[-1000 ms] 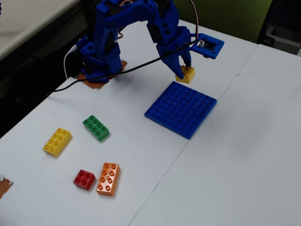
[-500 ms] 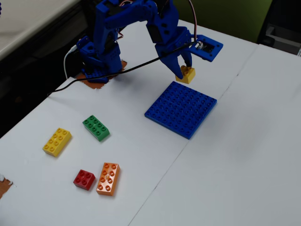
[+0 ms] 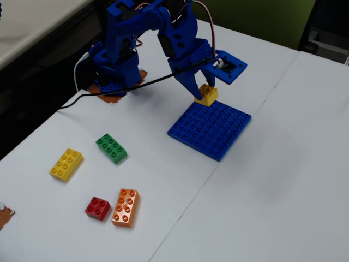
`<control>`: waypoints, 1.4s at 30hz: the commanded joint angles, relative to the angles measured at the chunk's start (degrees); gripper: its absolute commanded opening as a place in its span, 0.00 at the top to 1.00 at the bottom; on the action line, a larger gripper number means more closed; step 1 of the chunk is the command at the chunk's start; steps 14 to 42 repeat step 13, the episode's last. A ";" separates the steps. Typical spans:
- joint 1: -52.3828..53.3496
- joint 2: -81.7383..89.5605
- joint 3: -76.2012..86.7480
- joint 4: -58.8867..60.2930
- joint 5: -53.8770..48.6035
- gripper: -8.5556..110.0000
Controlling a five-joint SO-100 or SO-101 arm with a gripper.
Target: Pick up the 2x2 yellow block and go up the 8x8 blue block.
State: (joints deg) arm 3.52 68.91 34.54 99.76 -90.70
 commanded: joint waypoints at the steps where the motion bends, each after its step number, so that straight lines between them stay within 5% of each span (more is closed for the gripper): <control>1: -0.70 2.37 -0.53 0.44 -0.35 0.93; 42: -1.41 2.29 -0.97 0.35 -0.53 0.93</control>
